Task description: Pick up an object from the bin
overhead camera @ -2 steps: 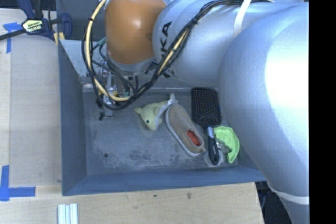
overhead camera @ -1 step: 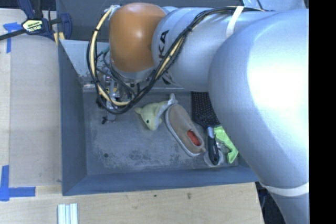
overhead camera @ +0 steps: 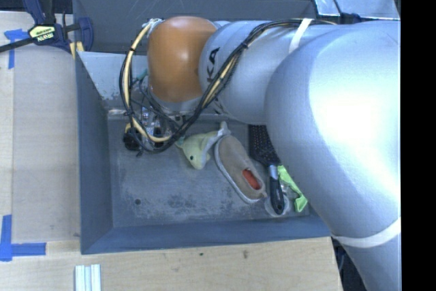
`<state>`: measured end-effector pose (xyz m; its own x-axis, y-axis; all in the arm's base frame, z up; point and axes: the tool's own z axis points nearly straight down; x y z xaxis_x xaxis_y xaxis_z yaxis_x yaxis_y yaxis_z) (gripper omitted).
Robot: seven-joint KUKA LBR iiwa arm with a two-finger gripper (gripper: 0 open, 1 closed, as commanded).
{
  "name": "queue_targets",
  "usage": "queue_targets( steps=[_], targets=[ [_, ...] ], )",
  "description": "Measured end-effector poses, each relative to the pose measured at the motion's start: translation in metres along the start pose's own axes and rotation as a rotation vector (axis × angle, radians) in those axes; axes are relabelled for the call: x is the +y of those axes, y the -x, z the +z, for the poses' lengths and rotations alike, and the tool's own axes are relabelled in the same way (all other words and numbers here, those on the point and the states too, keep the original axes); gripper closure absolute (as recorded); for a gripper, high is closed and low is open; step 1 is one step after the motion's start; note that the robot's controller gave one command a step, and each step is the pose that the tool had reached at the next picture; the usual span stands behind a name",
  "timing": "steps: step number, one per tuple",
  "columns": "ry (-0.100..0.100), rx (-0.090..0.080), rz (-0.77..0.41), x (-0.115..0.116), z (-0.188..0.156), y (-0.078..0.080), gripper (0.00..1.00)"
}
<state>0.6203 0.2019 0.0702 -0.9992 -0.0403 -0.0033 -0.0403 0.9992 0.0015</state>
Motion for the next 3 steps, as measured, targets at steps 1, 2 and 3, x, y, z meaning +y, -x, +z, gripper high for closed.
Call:
queue_targets(
  steps=[1, 2, 3],
  targets=[
    [0.000, 0.000, 0.001, 0.000, 0.000, 0.000, 1.00],
    [0.001, -0.003, 0.016, -0.005, -0.103, -0.002, 1.00],
    [0.001, -0.002, 0.016, -0.005, -0.103, -0.002, 1.00]
  ],
)
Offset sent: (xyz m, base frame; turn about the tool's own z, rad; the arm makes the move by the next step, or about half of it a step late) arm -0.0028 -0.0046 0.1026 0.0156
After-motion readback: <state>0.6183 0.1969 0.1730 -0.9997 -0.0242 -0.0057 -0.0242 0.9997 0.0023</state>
